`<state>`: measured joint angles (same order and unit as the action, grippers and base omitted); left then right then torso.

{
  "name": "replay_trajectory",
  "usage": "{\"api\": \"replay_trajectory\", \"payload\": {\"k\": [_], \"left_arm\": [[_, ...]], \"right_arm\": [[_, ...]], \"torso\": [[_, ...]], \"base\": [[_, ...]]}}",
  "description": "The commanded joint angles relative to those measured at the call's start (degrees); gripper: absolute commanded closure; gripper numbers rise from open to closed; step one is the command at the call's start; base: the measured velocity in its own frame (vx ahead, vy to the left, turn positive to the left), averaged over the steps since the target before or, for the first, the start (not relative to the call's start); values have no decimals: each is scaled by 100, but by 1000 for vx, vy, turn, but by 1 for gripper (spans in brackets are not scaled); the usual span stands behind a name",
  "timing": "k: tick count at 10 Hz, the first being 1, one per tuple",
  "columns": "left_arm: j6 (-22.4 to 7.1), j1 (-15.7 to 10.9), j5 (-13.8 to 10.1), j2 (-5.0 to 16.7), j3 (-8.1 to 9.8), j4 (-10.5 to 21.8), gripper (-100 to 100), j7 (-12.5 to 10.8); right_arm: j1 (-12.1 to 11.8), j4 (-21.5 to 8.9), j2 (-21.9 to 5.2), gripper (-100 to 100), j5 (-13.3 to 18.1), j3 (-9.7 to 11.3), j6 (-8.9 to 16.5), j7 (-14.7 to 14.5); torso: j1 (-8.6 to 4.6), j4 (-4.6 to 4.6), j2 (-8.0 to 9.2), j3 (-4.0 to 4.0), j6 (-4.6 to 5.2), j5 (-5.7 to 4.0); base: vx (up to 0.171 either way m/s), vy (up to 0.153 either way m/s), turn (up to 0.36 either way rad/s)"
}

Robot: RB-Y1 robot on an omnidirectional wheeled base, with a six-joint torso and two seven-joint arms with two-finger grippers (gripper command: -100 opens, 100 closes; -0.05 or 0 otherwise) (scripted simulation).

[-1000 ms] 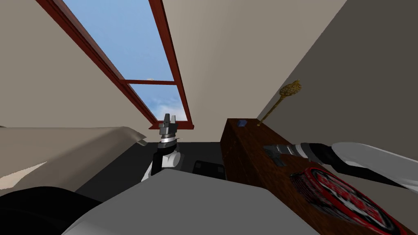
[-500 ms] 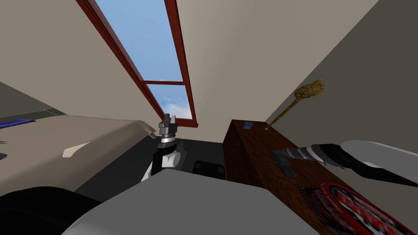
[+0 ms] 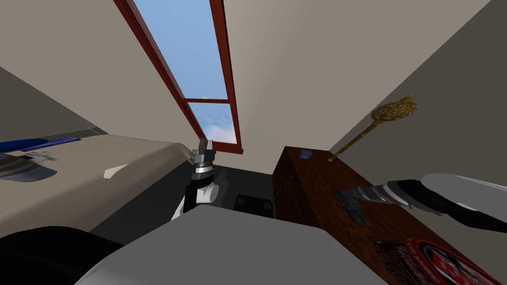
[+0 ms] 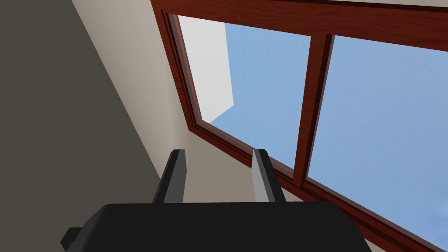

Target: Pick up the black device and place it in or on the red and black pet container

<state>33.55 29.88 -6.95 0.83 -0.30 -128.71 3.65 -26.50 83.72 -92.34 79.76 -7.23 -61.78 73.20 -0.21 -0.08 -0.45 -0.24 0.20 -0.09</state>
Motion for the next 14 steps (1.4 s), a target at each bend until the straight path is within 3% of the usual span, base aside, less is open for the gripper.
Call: {"api": "replay_trajectory", "payload": {"k": [1,4,5,6,7,9,10,14], "left_arm": [[0,0,0,0,0,0,0,0],[0,0,0,0,0,0,0,0],[0,0,0,0,0,0,0,0],[0,0,0,0,0,0,0,0],[0,0,0,0,0,0,0,0],[0,0,0,0,0,0,0,0],[0,0,0,0,0,0,0,0],[0,0,0,0,0,0,0,0]], "right_arm": [[-174,-72,8,-100,93,-20,-98,61],[-456,-192,181,-100,254,231,-285,167],[-444,-169,125,-100,204,111,-249,119],[-457,-167,133,0,212,123,-258,133],[-487,-272,272,-100,255,214,-85,-1],[-536,-243,295,-100,271,207,-51,19],[-545,-247,303,100,272,208,-25,1],[-545,-249,301,100,274,208,-26,2]], "torso": [[0,0,0,0,0,0],[0,-1,-1,-1,-1,-1],[-1,-1,-1,-1,0,-2],[1,0,-1,-1,0,1],[2,0,0,0,0,1],[12,0,1,0,0,2],[9,0,1,1,0,3],[6,1,1,1,-1,2]], "base": [[1,-1,83],[6,-1,119],[4,-2,14],[0,0,0],[4,16,57],[0,24,34],[0,0,0],[0,0,0]]}}
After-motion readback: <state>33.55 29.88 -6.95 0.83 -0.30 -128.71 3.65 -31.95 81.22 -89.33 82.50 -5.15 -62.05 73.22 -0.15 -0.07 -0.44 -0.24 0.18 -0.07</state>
